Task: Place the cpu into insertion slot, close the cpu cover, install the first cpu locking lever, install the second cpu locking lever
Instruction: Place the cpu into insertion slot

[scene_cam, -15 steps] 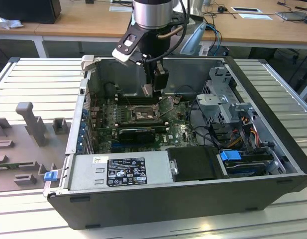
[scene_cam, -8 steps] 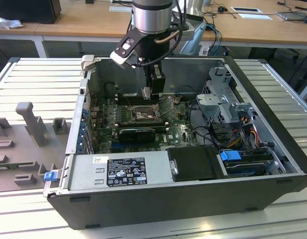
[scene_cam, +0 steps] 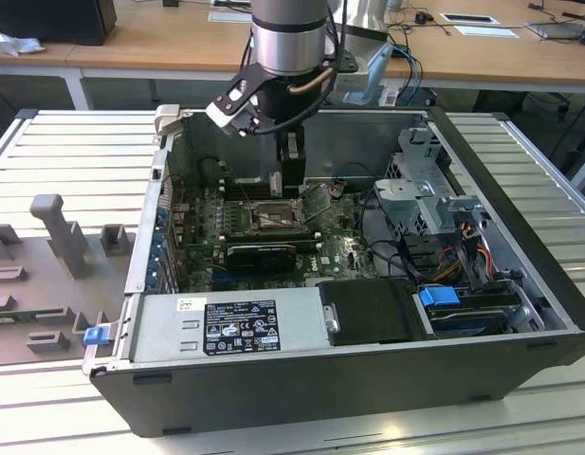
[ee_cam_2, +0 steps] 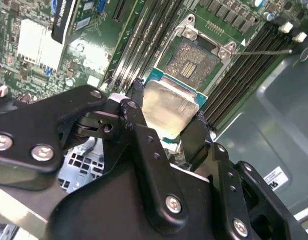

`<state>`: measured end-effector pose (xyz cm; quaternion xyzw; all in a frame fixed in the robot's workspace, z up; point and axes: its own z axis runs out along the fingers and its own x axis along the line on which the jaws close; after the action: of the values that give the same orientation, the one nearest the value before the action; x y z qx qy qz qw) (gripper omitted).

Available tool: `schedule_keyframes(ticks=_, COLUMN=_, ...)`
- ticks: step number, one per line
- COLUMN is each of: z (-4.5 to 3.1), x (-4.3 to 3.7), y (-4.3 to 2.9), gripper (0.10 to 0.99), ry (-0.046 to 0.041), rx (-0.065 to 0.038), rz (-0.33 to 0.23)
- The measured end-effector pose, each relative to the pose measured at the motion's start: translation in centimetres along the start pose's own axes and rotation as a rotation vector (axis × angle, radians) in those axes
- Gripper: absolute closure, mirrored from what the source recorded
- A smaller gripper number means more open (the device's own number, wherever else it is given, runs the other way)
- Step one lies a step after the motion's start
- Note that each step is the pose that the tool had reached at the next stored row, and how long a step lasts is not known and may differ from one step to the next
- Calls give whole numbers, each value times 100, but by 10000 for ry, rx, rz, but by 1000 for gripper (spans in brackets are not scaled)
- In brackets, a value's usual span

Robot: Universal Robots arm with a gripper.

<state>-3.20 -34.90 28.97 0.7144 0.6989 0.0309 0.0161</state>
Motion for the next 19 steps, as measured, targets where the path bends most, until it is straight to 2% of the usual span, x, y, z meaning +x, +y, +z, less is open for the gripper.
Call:
schedule_keyframes(ticks=1, z=18, x=0, y=-2, gripper=545, ry=10, rx=3, rz=-130)
schedule_keyframes(ticks=3, z=99, x=-1, y=-10, gripper=545, ry=41, rx=13, rz=-597)
schedule_keyframes(ticks=7, z=200, x=-4, y=-79, gripper=545, ry=41, rx=11, rz=-610)
schedule_keyframes(ticks=12, z=298, x=10, y=-122, gripper=545, ry=43, rx=11, rz=-611)
schedule_keyframes(ticks=14, z=336, x=36, y=-126, gripper=545, ry=40, rx=13, rz=-611)
schedule_keyframes(ticks=19, z=461, x=157, y=-142, gripper=545, ry=43, rx=11, rz=-611)
